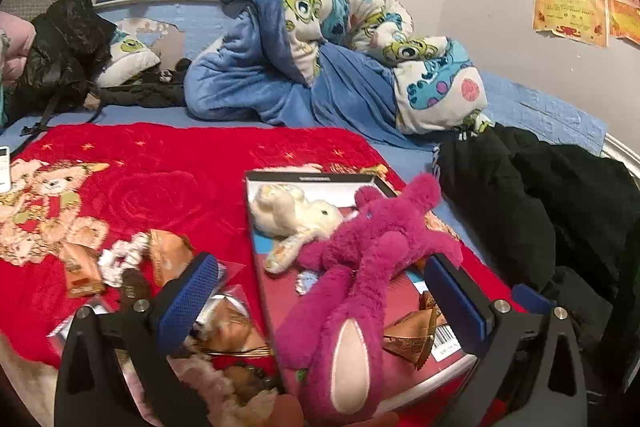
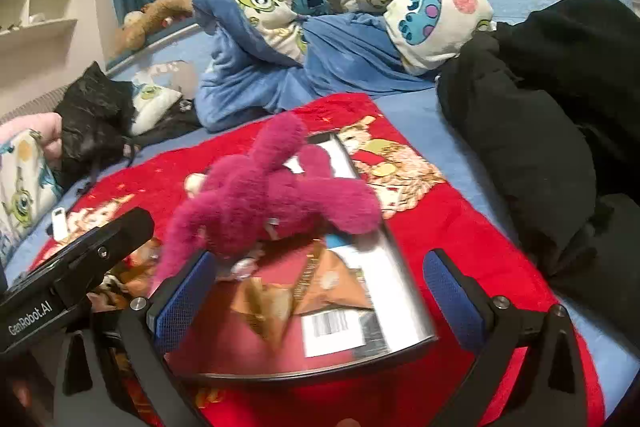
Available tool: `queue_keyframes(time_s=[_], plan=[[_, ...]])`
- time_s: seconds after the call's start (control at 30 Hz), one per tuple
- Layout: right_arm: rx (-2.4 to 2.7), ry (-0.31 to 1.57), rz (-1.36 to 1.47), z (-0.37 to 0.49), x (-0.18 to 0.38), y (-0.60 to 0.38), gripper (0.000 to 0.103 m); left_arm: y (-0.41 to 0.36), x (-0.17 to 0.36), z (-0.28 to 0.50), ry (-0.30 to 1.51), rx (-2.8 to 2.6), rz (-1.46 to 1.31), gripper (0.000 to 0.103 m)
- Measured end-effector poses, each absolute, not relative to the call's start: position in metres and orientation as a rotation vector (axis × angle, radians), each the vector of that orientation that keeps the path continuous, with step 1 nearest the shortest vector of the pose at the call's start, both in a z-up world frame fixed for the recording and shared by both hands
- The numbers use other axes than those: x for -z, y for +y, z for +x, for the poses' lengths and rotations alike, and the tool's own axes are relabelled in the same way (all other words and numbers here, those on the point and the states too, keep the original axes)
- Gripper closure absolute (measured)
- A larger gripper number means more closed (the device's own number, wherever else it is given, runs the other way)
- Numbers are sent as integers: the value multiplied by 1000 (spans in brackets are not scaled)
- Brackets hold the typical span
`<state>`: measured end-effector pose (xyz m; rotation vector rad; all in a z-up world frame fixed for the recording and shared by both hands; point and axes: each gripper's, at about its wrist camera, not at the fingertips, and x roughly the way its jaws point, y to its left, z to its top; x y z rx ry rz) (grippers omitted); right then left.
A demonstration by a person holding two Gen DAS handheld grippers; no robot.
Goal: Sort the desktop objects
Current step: 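Withdraw both grippers from the box back toward the pile of items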
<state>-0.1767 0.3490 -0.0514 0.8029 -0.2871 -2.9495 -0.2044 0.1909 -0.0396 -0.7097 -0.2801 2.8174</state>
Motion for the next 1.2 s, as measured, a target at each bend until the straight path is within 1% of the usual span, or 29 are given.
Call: queue_keyframes(time_s=[0.2, 0.37, 0.6, 0.73, 0.8, 0.87, 0.93, 1.0, 1.03, 1.1, 1.2], plan=[[2928, -227, 758, -163, 39, 318, 0, 157, 27, -181, -261, -2864, -735, 0], [2875, -173, 721, -151, 31, 277, 0, 106, 14, -147, -199, -2952, -737, 0], [2744, -244, 658, -135, 24, 214, 0, 26, -1, -90, -93, -3088, -750, 0], [2656, -291, 657, -130, 27, 171, 0, -23, -3, -64, -85, -3138, -795, 0], [2616, -257, 660, -126, 30, 144, 0, -36, -1, -56, -56, -3160, -815, 0], [2586, -183, 668, -123, 34, 119, 0, -48, 4, -46, -28, -3189, -823, 0], [2566, -95, 676, -120, 39, 98, 0, -60, 13, -40, -56, -3195, -838, 0], [2541, -7, 677, -115, 44, 81, 0, -69, 25, -37, -138, -3185, -850, 0], [2543, 13, 683, -114, 45, 80, 0, -75, 34, -35, -208, -3169, -854, 0], [2526, 38, 704, -115, 50, 75, 0, -80, 48, -35, -271, -3141, -913, 0], [2483, 30, 750, -120, 59, 73, 0, -77, 59, -35, -218, -3098, -969, 0]])
